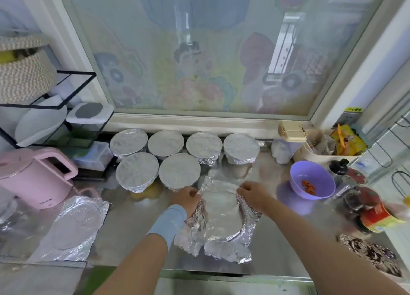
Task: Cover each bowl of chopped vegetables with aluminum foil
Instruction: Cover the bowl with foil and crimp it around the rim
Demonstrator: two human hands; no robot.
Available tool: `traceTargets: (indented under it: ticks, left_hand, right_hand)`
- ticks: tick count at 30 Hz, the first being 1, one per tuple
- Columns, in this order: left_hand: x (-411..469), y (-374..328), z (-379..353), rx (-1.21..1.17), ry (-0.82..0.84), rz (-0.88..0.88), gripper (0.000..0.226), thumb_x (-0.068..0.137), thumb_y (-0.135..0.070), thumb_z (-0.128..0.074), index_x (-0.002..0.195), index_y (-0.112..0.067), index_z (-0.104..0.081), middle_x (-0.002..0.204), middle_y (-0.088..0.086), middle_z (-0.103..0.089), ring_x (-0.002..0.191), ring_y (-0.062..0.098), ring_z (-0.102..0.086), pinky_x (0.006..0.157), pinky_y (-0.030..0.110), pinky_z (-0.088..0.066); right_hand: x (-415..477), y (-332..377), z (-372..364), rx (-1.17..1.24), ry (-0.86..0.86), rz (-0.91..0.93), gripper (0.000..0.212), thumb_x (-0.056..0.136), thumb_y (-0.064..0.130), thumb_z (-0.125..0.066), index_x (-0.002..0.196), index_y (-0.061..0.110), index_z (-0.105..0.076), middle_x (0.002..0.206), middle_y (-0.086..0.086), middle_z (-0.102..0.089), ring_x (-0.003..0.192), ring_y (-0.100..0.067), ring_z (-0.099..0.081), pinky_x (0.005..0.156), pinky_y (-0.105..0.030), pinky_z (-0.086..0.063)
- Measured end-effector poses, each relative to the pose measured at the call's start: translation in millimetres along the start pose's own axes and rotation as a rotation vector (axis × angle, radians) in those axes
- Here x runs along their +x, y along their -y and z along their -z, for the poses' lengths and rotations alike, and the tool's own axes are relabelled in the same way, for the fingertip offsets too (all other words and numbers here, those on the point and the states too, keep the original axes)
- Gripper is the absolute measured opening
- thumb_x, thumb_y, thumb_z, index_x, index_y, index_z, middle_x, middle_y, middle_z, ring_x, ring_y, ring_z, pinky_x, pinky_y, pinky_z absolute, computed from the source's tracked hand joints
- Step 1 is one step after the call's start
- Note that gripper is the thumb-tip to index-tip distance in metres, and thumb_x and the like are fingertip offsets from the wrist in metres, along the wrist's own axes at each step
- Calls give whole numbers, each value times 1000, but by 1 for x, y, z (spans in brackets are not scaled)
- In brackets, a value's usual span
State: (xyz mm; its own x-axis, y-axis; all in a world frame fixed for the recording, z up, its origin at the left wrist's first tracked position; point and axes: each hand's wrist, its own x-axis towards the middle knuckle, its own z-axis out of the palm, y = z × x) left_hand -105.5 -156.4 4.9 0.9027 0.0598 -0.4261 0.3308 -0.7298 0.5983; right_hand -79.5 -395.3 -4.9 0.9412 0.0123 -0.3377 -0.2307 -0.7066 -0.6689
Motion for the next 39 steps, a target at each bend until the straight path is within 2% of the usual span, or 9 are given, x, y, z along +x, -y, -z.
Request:
traceTargets:
  ticks: [5, 10, 13, 17, 21, 24, 27, 31, 39]
  left_hand:
    - [11, 7, -34, -57, -144, 31, 49, 92, -27, -62, 138, -21, -44, 129, 0, -54, 110, 22, -58, 94, 35, -49]
    - [16, -4, -69, 102, -280, -355, 33, 95, -13, -46, 126, -24, -53, 130, 1, -48, 117, 18, -50, 99, 31, -45]
    - [28, -1, -94, 355, -154, -431, 48, 101, -28, -38, 148, -22, -34, 159, -1, -23, 146, 19, -19, 120, 33, -18]
    - [39, 8, -108, 515, -89, -328, 68, 97, -52, -21, 156, -24, 2, 162, -4, 15, 149, 14, 17, 121, 35, 7]
    - [41, 6, -114, 565, -138, -302, 81, 83, -62, 0, 156, -25, 4, 162, -3, 15, 149, 16, 16, 121, 37, 7]
    - [43, 6, -116, 576, -172, -272, 79, 84, -63, -2, 155, -28, 5, 163, -3, 12, 149, 17, 14, 121, 37, 6]
    - [43, 5, -117, 533, -188, -260, 74, 91, -62, -17, 155, -31, 5, 163, -5, 11, 149, 15, 13, 121, 35, 6]
    - [40, 3, -116, 430, -223, -267, 74, 96, -56, -36, 155, -29, -2, 163, -9, 5, 149, 11, 7, 121, 31, 3]
    - [46, -2, -114, 415, -295, -297, 60, 103, -38, -31, 156, -19, -9, 163, -4, -2, 150, 15, 1, 116, 24, 9]
  right_hand:
    - [6, -26, -19, -37, -1, 17, 24, 97, 29, -55, 74, 23, -54, 67, 7, -55, 69, -17, -51, 60, -28, -36]
    - [28, -35, -28, -77, -78, 52, 18, 98, 27, -52, 85, 17, -59, 82, -2, -60, 78, -24, -55, 64, -30, -35]
    - [37, -42, -38, -209, -89, 55, 20, 100, 30, -47, 106, 16, -59, 106, -5, -54, 95, -29, -56, 78, -34, -41]
    - [44, -49, -48, -274, -228, 89, 26, 94, 19, -56, 119, 17, -57, 114, -9, -54, 100, -34, -57, 88, -40, -42]
    - [44, -55, -55, -477, -386, 332, 50, 65, 3, -75, 111, 16, -65, 106, -6, -60, 93, -29, -57, 81, -40, -48]
    - [43, -54, -60, -504, -333, 432, 49, 69, 3, -71, 115, 18, -65, 113, 0, -62, 98, -25, -58, 84, -36, -48]
    - [45, -59, -66, -416, -277, 400, 31, 93, 18, -57, 123, 20, -61, 119, 3, -61, 103, -23, -57, 88, -37, -47]
    - [50, -65, -65, -259, -309, 285, 45, 96, 39, -29, 120, 20, -62, 106, -1, -59, 97, -25, -50, 92, -39, -44]
    - [65, -60, -62, -142, -324, 165, 22, 99, 20, -48, 115, 18, -62, 108, -5, -58, 105, -29, -48, 96, -38, -37]
